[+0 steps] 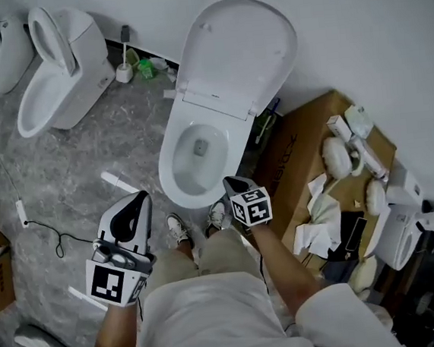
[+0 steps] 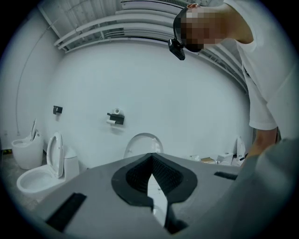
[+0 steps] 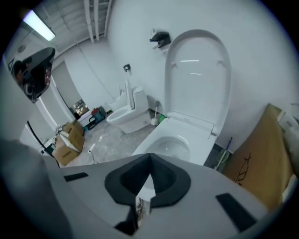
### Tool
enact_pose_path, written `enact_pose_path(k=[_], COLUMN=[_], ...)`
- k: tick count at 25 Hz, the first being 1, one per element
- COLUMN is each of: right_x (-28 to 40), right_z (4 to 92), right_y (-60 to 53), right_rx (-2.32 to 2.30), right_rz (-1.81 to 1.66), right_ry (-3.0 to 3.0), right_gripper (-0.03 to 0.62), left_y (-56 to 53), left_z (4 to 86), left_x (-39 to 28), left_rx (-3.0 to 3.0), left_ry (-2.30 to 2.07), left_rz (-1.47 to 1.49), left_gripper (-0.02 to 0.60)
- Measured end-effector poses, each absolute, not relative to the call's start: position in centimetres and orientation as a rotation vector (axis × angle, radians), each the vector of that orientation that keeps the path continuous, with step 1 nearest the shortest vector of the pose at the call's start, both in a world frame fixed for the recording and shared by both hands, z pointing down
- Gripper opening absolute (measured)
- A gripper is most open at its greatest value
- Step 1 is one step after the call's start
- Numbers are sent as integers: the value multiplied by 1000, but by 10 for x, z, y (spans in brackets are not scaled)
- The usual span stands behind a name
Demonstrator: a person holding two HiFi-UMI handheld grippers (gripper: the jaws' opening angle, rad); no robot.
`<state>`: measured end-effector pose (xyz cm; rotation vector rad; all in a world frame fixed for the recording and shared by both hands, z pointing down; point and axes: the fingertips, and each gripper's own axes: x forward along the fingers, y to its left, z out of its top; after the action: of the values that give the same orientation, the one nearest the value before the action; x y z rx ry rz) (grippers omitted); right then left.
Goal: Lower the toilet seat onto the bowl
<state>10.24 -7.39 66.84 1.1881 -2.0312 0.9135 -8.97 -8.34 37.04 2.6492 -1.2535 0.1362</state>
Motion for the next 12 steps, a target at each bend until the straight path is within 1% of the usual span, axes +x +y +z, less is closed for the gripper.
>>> enact_pose_path(k=[6, 12], right_x=[144, 157], right_z=[563, 448], right_y=[-129, -188], right_rx=[1455, 1567], right_rz=[988, 821], right_ry=[-2177, -2375], right_gripper=[-2, -2], left_y=[-102, -109], left_z=[308, 252], left_x=[-74, -76], left_rx=[2721, 2767], left_ry=[-1283, -1336], left_rz=[48, -28], left_gripper=[5, 5])
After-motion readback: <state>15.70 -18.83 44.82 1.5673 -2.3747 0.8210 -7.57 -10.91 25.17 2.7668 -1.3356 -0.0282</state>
